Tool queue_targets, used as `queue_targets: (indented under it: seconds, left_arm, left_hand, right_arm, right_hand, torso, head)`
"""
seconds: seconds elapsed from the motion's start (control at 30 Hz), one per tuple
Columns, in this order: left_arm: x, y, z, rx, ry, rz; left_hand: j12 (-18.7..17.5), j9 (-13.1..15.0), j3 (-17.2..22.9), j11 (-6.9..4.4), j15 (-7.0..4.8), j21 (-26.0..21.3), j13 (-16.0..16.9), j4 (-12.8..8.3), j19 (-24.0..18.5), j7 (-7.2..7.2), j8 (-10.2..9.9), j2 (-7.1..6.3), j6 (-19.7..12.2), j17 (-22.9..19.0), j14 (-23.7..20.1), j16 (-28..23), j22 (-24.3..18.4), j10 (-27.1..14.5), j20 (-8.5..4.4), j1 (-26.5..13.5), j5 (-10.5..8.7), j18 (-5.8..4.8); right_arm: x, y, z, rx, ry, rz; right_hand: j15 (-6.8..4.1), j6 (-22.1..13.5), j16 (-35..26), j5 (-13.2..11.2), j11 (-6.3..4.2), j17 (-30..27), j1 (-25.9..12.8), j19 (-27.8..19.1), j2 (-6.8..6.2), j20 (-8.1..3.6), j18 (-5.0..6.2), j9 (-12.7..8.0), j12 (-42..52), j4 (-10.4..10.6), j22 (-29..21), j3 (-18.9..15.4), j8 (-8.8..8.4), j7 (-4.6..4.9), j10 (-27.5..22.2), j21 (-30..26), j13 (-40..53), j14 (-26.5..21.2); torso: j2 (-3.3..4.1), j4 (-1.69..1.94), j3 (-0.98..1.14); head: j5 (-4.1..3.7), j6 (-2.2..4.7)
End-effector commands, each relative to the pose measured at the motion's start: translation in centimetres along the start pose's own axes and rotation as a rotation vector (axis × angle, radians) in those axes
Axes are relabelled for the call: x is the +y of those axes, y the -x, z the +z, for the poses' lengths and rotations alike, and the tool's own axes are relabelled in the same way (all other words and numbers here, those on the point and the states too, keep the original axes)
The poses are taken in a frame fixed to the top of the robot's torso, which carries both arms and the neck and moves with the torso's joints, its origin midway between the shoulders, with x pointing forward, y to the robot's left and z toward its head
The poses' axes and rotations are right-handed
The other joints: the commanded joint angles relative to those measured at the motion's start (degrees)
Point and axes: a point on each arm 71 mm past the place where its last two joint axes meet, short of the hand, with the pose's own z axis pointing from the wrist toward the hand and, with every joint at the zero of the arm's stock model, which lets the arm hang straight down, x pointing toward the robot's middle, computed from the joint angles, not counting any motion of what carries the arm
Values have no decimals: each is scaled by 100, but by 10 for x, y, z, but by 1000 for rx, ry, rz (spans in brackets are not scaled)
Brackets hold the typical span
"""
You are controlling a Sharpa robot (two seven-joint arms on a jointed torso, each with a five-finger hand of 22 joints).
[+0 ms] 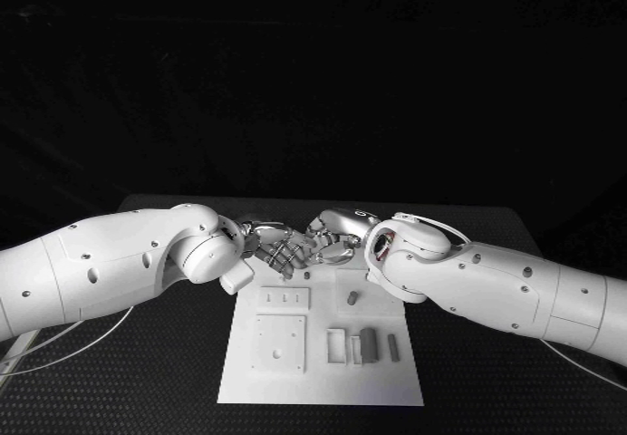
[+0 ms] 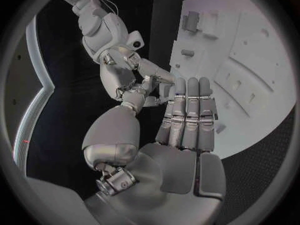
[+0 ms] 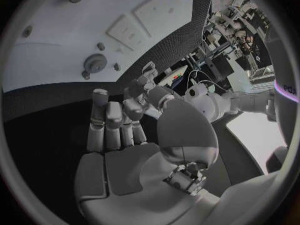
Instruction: Assemble the parts on the task board
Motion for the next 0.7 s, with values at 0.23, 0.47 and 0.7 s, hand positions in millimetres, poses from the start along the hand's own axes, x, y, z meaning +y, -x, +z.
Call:
queue_targets:
  seconds: [0.23,0.47,0.7]
  left_arm:
    - [-5,-5,1,27,-17,13]
    - [-6,-7,1,37,-19,17]
    - [-6,-7,2,35,-17,25]
  left_hand:
    - [-42,-10,12,-3,2,-20,16,-66,37,-2,10,95,31,25,32,-40,16,47,6,30,-16,57]
    - [-53,-12,-6,-5,0,-26,33,-67,42,-4,10,135,45,52,40,-54,24,60,3,4,-21,51]
    - [-28,4,225,-45,-17,-18,83,-83,71,-44,50,308,141,112,90,-58,53,162,-6,280,-22,43]
  right_arm:
    - [5,-4,2,23,17,-1]
    - [5,-6,3,26,15,-2]
    - [5,-6,3,29,14,-1]
  right_hand:
    - [-33,188,-8,-1,-44,-9,-47,29,21,-13,83,14,-18,22,72,6,18,-27,-9,19,-5,4]
    - [-34,190,-10,-1,-45,-10,-53,29,18,-13,83,16,-19,22,72,6,18,-28,-9,18,-5,5]
    - [-34,192,-10,-1,-46,-11,-57,30,18,-13,83,17,-19,23,71,6,18,-29,-9,17,-5,5]
  torso:
    - [3,4,2]
    - [0,3,1]
    - [1,0,-2]
  head:
    - [-2,-5]
    - [3,-25]
    - [5,-29]
